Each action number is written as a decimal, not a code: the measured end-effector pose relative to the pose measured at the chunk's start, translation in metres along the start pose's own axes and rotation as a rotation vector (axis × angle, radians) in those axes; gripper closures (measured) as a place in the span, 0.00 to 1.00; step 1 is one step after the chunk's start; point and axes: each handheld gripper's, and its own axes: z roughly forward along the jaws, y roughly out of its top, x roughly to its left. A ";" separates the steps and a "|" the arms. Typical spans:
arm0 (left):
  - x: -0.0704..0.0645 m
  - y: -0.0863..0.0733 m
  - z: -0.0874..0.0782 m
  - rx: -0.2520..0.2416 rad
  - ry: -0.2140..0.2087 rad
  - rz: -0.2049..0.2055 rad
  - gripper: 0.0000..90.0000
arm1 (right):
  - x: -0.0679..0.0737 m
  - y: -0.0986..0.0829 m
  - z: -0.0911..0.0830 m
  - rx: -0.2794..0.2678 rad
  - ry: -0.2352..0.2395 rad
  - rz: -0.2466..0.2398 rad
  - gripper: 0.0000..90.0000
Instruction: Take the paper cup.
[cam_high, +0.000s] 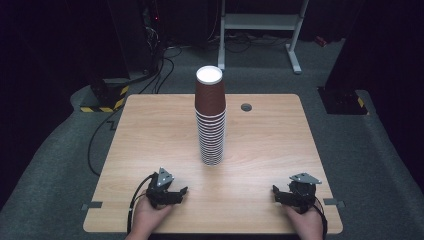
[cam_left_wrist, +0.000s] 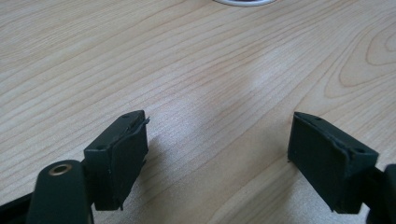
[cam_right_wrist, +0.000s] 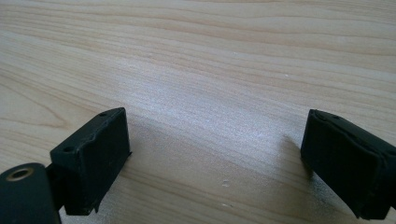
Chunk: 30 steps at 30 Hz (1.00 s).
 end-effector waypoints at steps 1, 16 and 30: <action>0.000 0.000 0.000 0.002 -0.001 0.002 0.22 | 0.000 0.000 0.000 0.000 0.000 0.000 0.09; 0.000 0.001 0.000 0.009 -0.014 0.015 0.19 | 0.000 0.000 0.000 0.000 0.005 -0.004 0.09; 0.007 0.000 -0.006 -0.029 -0.060 -0.028 0.18 | 0.000 0.000 0.000 0.003 0.015 -0.012 0.09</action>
